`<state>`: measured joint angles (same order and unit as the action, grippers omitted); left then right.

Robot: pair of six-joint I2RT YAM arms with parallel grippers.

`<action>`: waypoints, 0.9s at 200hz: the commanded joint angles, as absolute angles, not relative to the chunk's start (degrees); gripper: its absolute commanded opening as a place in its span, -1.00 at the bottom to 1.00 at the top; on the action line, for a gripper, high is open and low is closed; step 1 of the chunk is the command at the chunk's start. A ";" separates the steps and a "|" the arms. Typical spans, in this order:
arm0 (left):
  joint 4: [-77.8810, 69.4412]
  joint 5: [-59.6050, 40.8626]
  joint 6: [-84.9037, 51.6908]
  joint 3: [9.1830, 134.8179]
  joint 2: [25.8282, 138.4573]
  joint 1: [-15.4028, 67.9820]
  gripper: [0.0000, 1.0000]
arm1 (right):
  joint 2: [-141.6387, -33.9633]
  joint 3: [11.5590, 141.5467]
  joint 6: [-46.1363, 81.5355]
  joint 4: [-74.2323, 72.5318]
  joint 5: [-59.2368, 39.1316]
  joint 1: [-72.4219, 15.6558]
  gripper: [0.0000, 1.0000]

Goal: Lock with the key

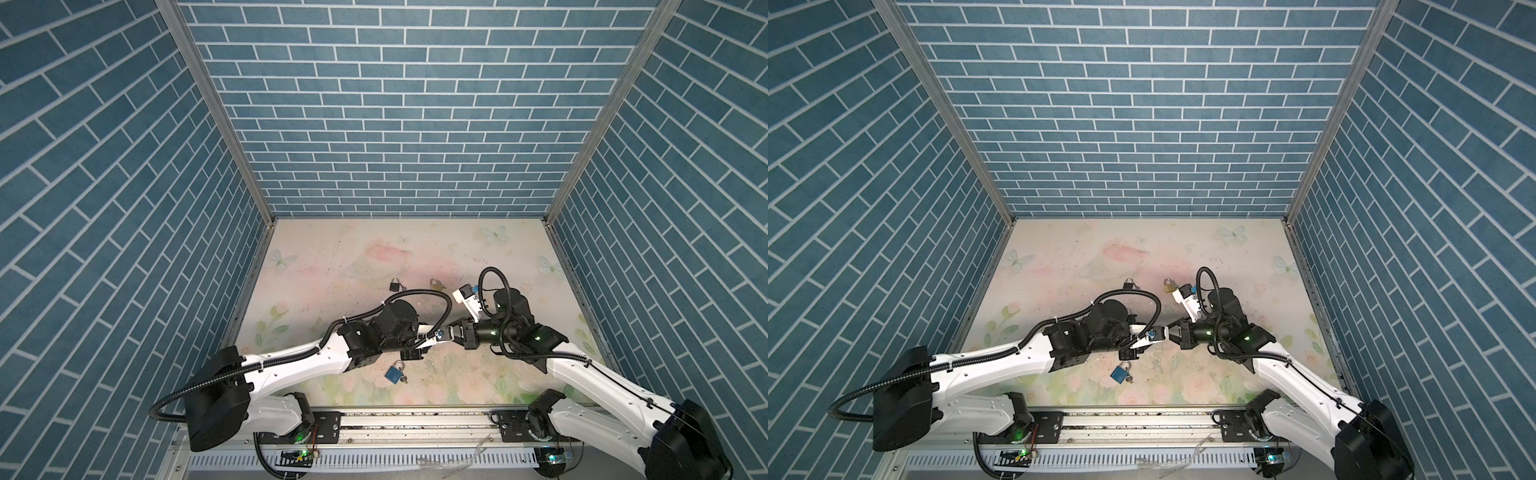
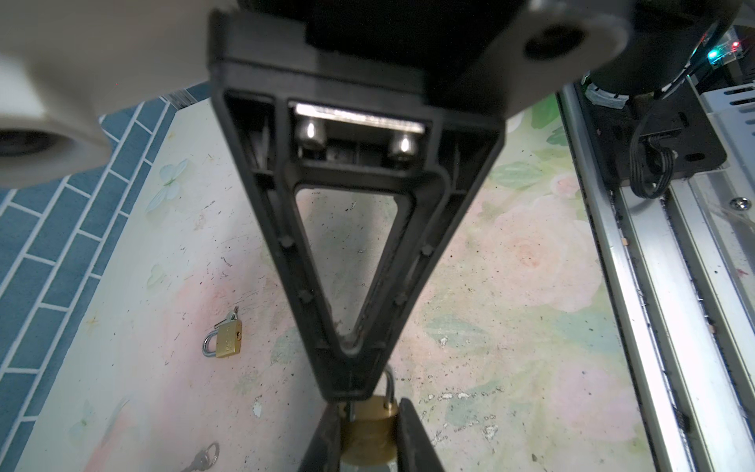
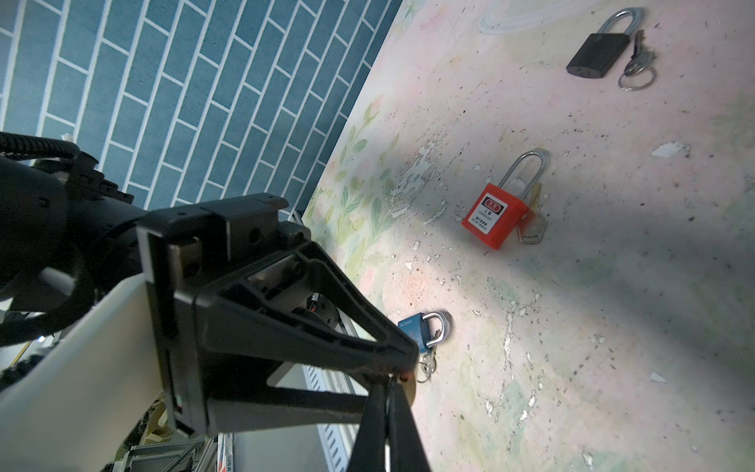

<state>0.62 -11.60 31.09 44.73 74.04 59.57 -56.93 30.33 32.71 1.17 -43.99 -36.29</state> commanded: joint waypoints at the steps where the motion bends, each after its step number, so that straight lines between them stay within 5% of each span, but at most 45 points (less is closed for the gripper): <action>1: -21.88 -15.86 31.72 50.19 71.73 61.23 -1.00 | -60.02 28.17 32.13 4.37 -46.00 -37.62 -1.00; 180: -23.82 -22.07 32.12 49.82 72.53 59.11 -1.00 | -64.39 28.74 24.12 4.90 -50.57 -37.67 -1.00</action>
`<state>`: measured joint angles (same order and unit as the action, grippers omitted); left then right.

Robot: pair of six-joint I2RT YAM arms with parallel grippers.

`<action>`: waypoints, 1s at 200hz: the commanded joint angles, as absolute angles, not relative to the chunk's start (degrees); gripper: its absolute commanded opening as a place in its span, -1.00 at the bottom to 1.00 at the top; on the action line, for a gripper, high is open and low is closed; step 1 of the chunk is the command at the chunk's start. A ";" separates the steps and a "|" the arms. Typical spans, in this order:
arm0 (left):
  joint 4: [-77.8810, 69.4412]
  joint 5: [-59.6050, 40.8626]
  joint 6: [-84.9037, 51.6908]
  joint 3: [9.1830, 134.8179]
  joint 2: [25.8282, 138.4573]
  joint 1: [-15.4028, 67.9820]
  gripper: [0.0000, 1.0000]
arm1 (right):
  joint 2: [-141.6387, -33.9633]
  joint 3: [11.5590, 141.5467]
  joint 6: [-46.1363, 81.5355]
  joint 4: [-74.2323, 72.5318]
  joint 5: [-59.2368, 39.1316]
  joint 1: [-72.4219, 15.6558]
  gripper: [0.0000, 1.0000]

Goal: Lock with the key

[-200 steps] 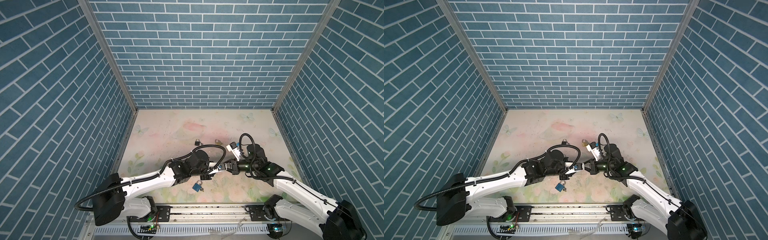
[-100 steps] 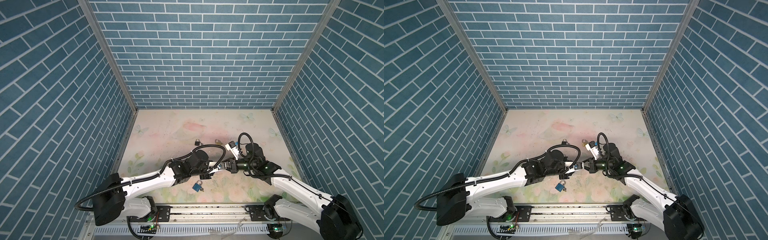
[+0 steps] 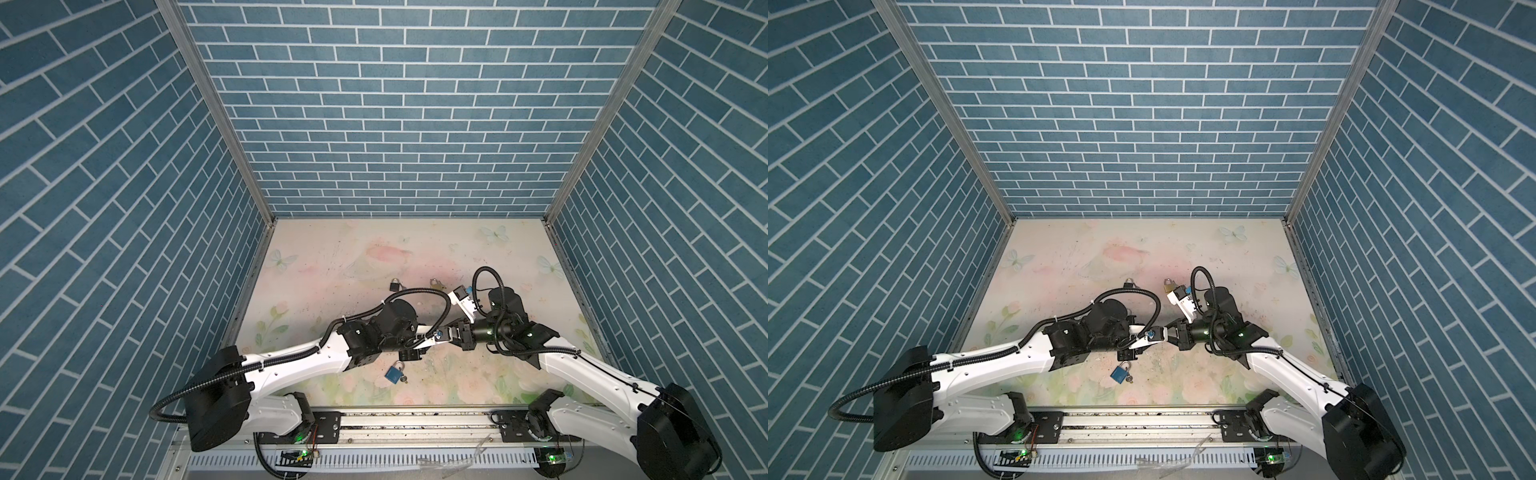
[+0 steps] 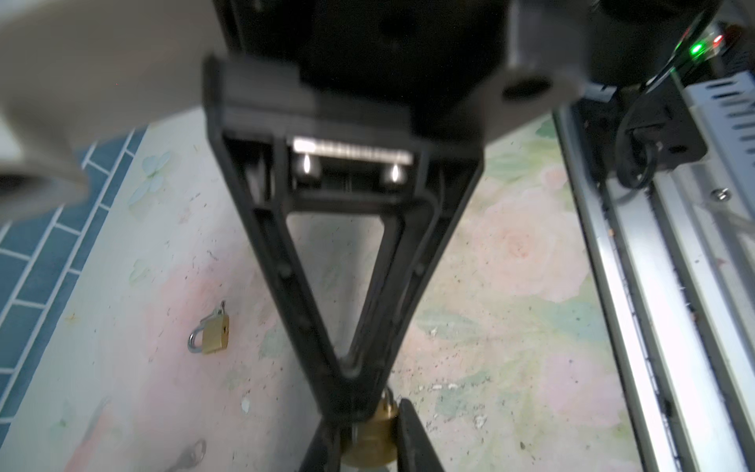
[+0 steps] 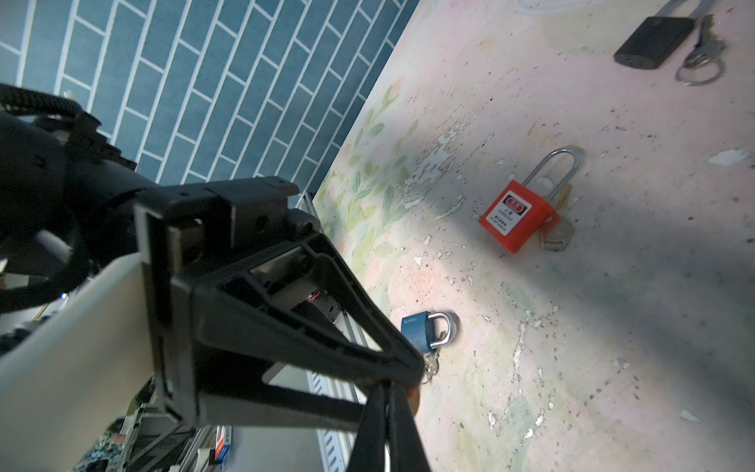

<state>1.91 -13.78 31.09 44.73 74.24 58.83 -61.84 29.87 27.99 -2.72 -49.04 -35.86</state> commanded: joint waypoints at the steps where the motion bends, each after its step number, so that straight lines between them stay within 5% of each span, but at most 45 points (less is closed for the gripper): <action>1: -23.82 -22.15 32.15 49.83 72.52 59.09 -1.00 | -64.41 28.78 24.15 4.91 -50.51 -37.69 -1.00; 200: -31.11 -18.60 29.10 44.71 70.67 58.34 -1.00 | -64.24 28.97 30.77 2.07 -44.41 -36.53 -1.00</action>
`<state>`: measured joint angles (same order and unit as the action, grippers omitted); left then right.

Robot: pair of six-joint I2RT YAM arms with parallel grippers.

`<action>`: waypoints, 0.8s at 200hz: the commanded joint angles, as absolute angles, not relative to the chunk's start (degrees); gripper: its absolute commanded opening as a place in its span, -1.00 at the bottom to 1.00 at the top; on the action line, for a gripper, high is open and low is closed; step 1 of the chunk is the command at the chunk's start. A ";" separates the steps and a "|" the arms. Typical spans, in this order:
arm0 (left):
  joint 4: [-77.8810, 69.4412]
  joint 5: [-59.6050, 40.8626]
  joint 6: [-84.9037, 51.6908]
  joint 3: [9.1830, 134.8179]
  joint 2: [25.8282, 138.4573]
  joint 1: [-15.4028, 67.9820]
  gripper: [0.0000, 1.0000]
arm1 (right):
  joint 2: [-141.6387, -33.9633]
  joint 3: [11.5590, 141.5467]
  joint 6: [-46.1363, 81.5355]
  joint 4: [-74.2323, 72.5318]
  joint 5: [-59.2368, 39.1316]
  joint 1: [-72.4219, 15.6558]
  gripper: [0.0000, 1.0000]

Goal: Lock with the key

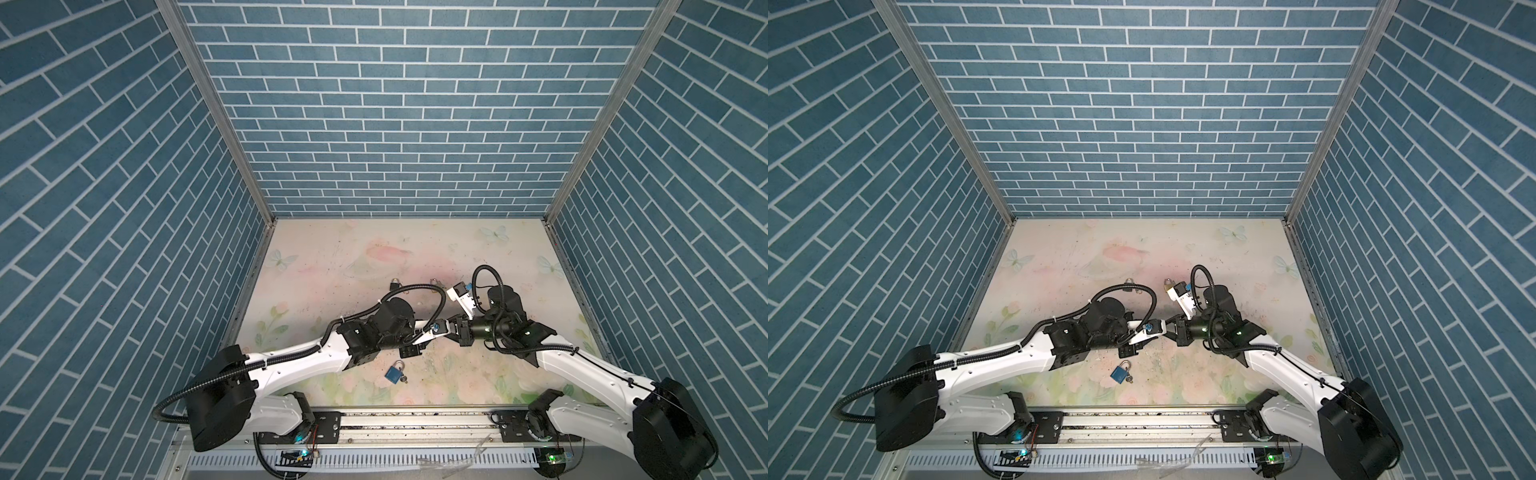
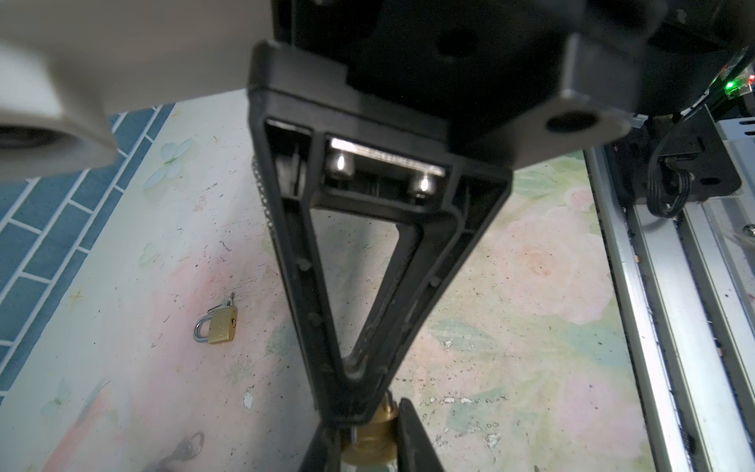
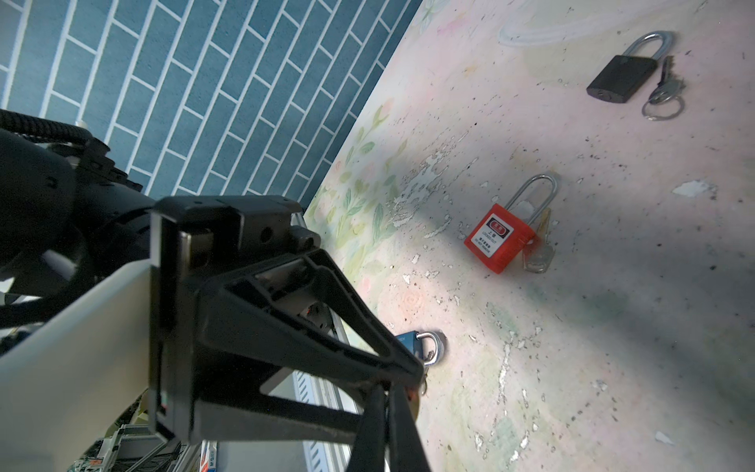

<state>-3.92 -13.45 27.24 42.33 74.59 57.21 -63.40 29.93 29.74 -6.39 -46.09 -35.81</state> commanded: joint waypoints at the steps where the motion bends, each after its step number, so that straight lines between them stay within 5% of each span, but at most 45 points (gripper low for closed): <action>1: -31.02 -18.53 29.23 44.50 70.67 58.35 -1.00 | -64.16 29.03 30.81 2.13 -44.40 -36.46 -1.00; 40: -27.44 -15.58 33.55 38.49 69.55 58.34 -1.00 | -59.56 31.66 30.68 5.98 -46.02 -33.40 -1.00; 117: -23.21 -13.85 44.17 34.45 68.95 58.02 -1.00 | -55.35 36.74 28.95 13.69 -46.67 -32.98 -0.38; 160: -22.30 -15.05 44.48 34.49 69.41 57.14 -1.00 | -51.22 37.37 28.53 16.45 -45.74 -33.00 -0.30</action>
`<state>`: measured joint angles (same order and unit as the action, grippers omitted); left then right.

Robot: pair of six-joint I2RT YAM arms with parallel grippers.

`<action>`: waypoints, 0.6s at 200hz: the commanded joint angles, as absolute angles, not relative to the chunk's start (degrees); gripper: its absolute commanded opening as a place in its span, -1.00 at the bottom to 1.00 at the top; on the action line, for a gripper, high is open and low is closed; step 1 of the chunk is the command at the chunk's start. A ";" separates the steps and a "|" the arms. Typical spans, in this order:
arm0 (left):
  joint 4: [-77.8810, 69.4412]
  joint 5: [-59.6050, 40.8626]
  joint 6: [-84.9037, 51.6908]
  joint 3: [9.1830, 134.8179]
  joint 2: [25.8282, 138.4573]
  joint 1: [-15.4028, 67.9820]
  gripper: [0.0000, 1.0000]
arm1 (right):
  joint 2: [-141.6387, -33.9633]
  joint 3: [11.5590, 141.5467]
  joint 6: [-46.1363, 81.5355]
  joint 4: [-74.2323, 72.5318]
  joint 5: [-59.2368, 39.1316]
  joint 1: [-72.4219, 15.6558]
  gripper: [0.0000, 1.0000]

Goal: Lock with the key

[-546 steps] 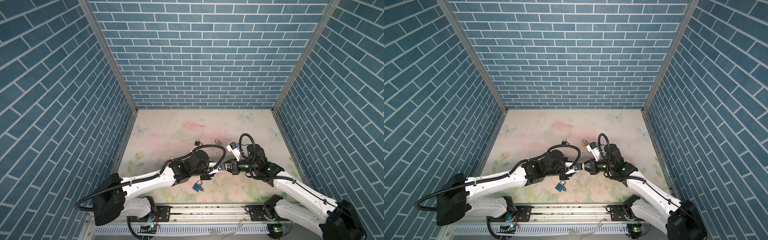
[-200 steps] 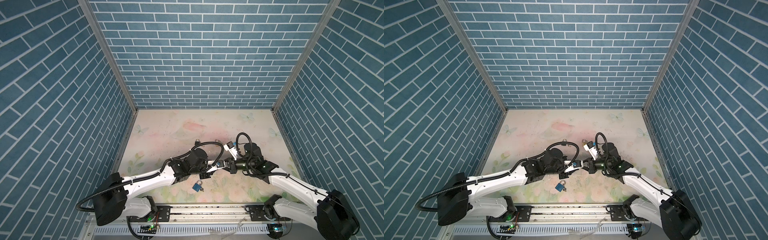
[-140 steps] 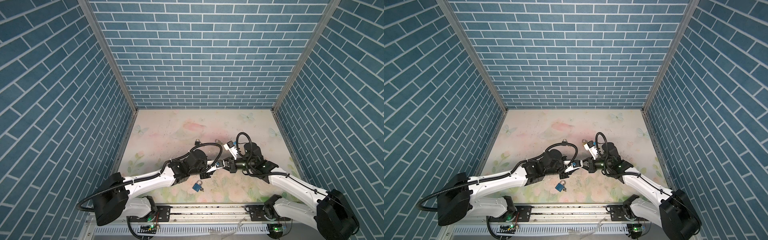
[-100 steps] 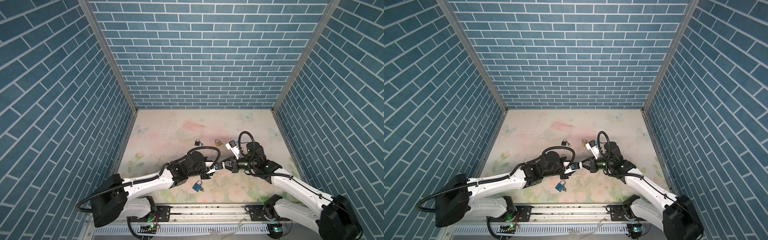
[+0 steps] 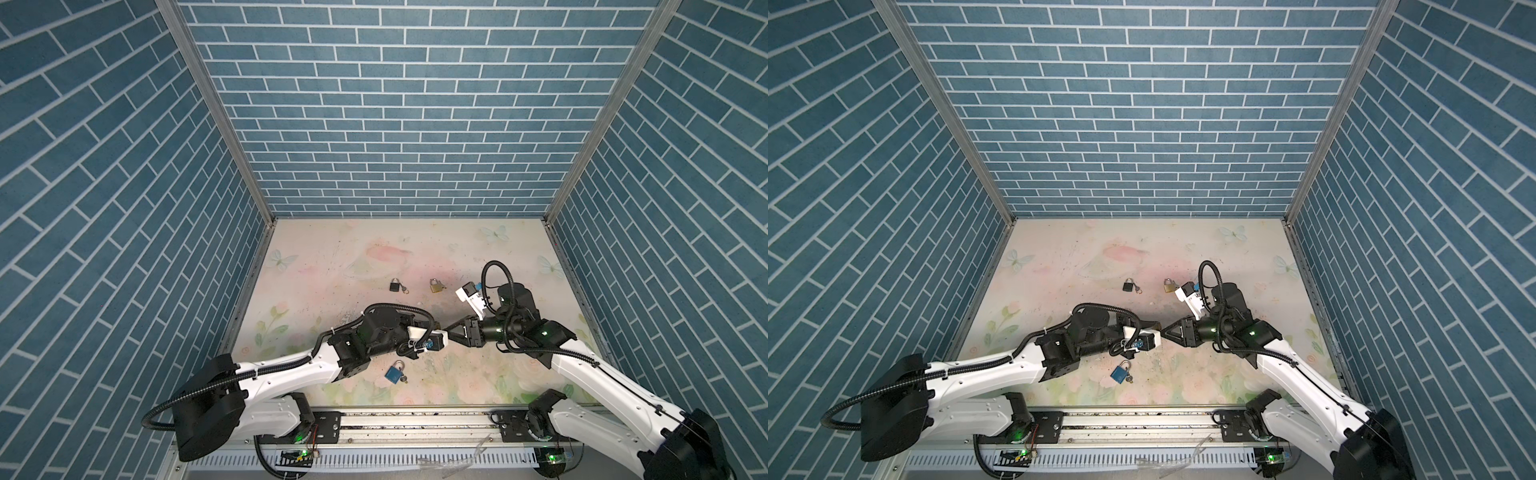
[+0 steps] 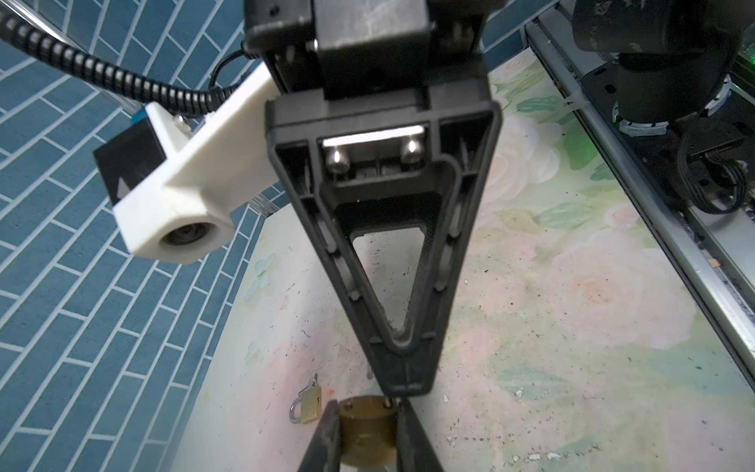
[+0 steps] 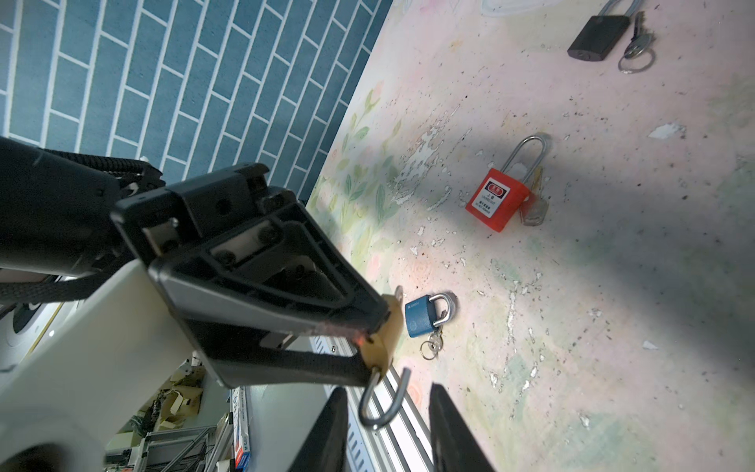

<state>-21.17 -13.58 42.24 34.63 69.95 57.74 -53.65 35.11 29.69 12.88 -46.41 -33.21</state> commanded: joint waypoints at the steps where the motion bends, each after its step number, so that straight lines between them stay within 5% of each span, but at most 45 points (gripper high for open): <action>1: -22.18 -15.04 44.48 34.47 69.42 57.09 -1.00 | -51.14 37.36 28.46 16.49 -45.72 -33.02 -0.30; 120: -12.20 -16.51 45.60 38.77 74.39 55.91 -1.00 | -44.72 26.66 49.93 4.35 -43.17 -33.05 -0.26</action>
<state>-14.44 -16.19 45.19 35.75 72.14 56.23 -45.47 28.16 42.74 8.88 -44.25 -33.21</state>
